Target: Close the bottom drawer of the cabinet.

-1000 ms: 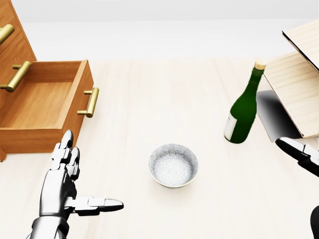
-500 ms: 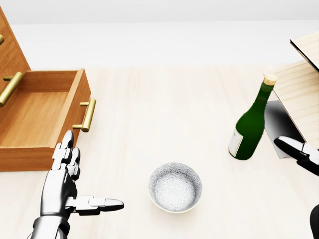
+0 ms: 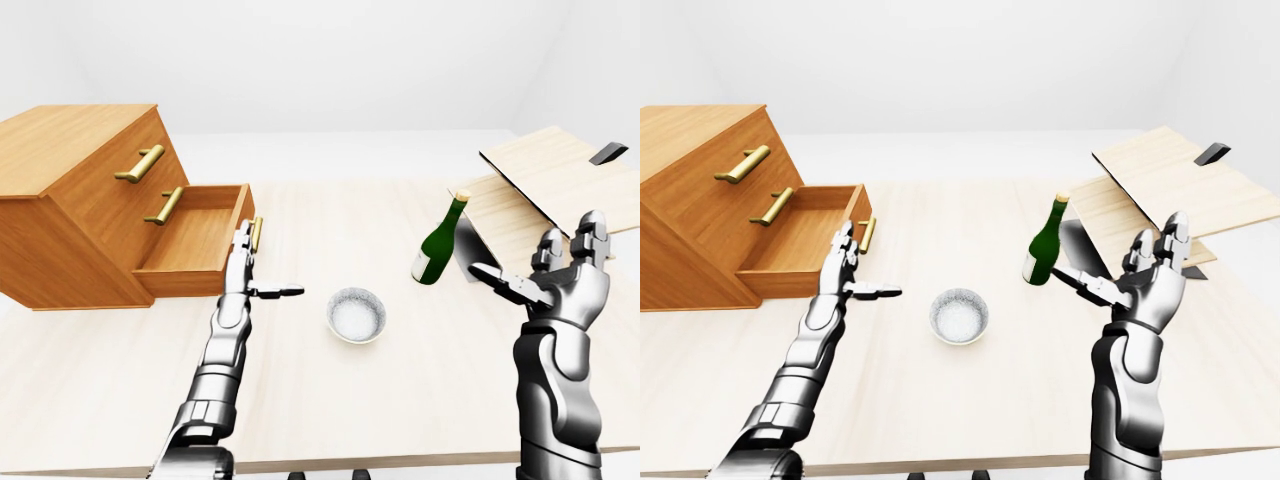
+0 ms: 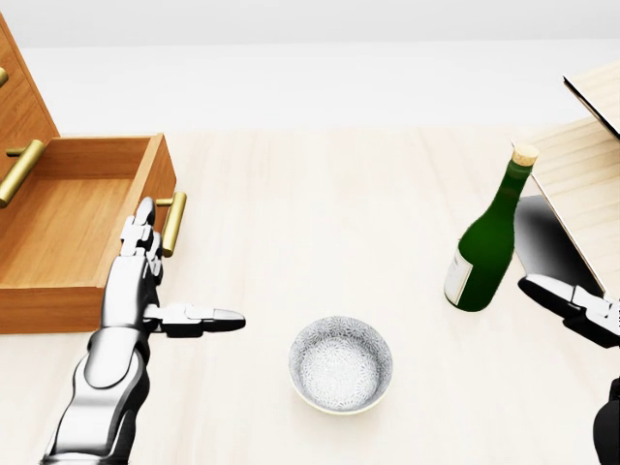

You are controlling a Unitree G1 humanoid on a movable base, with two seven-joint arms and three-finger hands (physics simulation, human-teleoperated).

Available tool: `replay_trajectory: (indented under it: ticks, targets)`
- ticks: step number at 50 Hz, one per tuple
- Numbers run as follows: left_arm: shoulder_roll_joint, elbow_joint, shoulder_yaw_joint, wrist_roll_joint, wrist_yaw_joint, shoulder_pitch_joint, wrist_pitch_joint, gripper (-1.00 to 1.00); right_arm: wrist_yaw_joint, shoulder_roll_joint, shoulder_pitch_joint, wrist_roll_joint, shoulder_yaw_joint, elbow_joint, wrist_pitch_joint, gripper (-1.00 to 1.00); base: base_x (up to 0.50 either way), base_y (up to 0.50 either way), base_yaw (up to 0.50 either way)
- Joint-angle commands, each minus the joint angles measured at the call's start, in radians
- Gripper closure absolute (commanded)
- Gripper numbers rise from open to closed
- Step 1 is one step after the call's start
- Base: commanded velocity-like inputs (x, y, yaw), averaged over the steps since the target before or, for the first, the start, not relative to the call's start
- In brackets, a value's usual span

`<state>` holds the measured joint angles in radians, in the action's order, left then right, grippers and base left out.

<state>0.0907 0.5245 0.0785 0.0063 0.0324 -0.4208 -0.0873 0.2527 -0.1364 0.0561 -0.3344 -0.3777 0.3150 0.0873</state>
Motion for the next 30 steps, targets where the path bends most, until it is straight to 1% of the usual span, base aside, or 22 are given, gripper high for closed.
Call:
replay_trajectory:
  ticks: [1,9,15,21,30]
  targets:
    - [0.040,0.327,0.011,0.005,0.023,-0.209,0.000,-1.00,-0.013,0.002,-0.001,0.003,0.006,-0.007,0.000,-1.00,0.00,0.00,0.00]
    - [0.055,0.436,0.019,-0.005,0.015,-0.260,0.000,-1.00,-0.014,0.003,-0.002,0.000,0.006,0.004,0.000,-1.00,0.00,0.00,0.00]
    - [0.054,0.480,0.016,-0.009,0.009,-0.268,0.000,-1.00,-0.016,0.004,-0.002,0.002,0.008,-0.001,0.000,-1.00,0.00,0.00,0.00]
    - [0.056,0.570,0.019,0.003,0.014,-0.284,0.000,-1.00,-0.015,0.005,-0.004,0.000,0.008,0.012,0.000,-1.00,0.00,0.00,0.00]
    - [0.057,0.609,0.024,-0.005,0.007,-0.272,0.000,-1.00,-0.017,0.005,0.000,0.002,0.010,0.002,0.000,-1.00,0.00,0.00,0.00]
